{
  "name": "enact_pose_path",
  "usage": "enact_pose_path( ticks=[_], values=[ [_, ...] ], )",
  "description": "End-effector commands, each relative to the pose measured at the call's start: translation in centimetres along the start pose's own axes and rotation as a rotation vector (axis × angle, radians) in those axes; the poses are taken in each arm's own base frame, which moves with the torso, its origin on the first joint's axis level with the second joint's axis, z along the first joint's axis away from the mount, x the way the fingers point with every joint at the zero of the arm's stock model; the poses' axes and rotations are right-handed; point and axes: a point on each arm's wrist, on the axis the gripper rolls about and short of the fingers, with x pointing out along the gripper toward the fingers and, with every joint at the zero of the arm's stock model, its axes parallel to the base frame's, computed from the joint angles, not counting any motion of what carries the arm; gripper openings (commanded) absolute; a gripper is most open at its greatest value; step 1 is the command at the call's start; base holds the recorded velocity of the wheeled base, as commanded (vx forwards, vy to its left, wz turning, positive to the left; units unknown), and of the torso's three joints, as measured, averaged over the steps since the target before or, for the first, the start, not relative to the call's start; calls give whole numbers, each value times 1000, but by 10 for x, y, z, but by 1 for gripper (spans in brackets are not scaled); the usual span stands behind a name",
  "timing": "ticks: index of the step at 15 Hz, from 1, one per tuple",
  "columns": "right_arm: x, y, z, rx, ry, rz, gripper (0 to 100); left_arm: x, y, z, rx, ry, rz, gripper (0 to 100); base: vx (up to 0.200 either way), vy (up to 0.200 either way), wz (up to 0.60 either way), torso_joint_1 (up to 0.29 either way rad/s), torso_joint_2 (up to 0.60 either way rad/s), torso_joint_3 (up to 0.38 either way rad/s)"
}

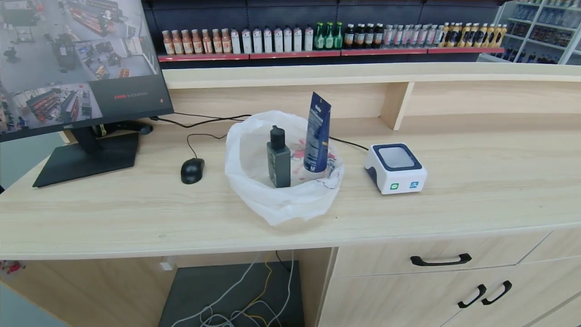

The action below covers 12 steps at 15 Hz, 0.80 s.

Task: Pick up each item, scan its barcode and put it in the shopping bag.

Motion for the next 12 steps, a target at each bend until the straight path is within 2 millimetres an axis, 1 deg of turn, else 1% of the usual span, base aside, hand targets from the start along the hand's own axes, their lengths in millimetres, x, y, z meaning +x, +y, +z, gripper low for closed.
enact_pose_path(
  ticks=[1,12],
  values=[
    [0,0,0,0,3,0,100,0,0,0,-1,0,2,100,0,-200,0,2,2,2],
    [0,0,0,-6,4,0,100,0,0,0,-1,0,2,100,0,-200,0,3,2,1]
  ],
)
